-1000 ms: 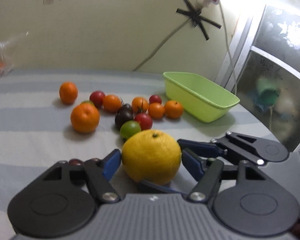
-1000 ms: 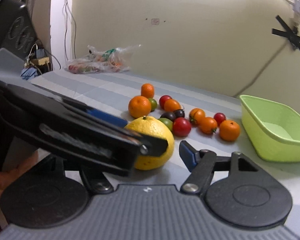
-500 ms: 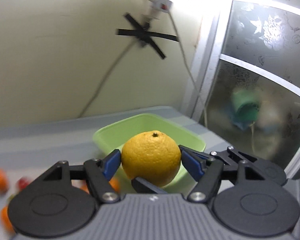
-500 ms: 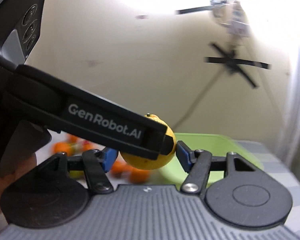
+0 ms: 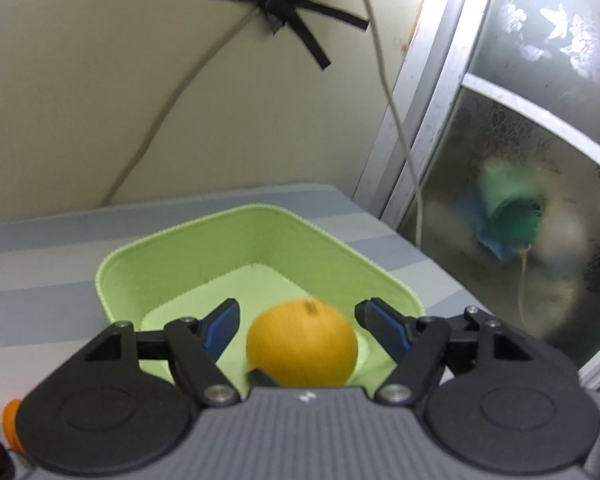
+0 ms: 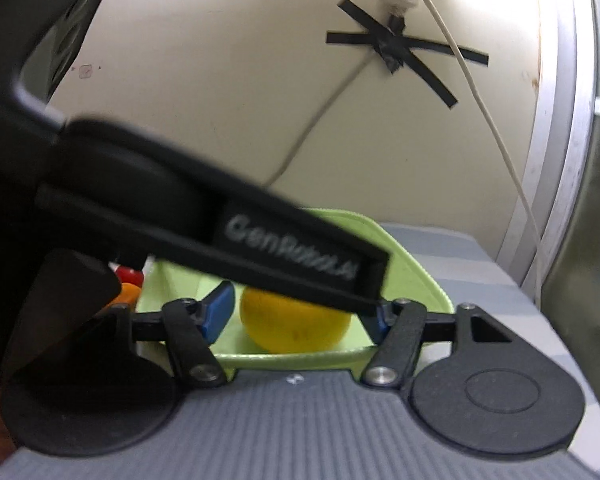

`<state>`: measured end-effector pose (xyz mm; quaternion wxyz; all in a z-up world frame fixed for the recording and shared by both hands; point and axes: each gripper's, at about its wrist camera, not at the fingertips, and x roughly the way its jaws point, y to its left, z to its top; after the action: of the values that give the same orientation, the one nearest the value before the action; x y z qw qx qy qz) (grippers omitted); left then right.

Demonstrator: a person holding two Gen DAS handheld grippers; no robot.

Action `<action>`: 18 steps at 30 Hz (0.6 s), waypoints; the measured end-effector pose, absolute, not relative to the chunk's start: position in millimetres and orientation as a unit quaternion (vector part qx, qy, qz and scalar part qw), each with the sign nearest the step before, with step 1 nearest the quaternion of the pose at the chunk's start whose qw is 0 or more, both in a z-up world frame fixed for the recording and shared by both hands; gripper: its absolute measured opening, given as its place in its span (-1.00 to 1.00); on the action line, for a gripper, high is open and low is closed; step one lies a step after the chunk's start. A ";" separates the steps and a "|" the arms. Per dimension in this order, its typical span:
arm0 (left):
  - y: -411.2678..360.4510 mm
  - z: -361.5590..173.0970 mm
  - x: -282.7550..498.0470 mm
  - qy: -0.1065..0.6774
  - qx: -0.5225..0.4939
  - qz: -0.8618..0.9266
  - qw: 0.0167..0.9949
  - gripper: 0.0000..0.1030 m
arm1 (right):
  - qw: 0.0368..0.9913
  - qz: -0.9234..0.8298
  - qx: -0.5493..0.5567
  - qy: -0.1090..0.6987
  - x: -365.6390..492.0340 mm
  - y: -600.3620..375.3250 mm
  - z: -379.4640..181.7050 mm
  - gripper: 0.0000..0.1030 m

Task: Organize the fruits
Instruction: 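Carry the grapefruit into the green basin and open the left gripper, then grasp the dark plum with the left gripper while the right gripper grasps a green tomato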

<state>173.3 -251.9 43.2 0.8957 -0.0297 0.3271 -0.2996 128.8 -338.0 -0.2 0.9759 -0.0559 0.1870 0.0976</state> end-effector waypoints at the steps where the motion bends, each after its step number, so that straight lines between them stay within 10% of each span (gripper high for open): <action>1: -246.5 49.0 166.5 0.318 -0.032 -0.300 0.899 0.40 | 0.977 0.103 -0.051 0.181 124.8 -338.2 0.6 0.49; 10: -90.7 108.6 74.0 0.204 -0.078 -0.221 0.950 0.62 | 0.977 0.166 0.052 0.125 98.0 -360.2 11.6 0.45; 18: 11.9 63.4 11.3 0.258 -0.078 -0.130 0.954 0.65 | 0.953 0.224 0.114 0.169 66.7 -321.4 9.6 -0.15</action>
<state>11.3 11.9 63.4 0.9541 -0.0780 0.2584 -0.1301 66.7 -321.4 9.6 0.9529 0.1138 0.1695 0.2242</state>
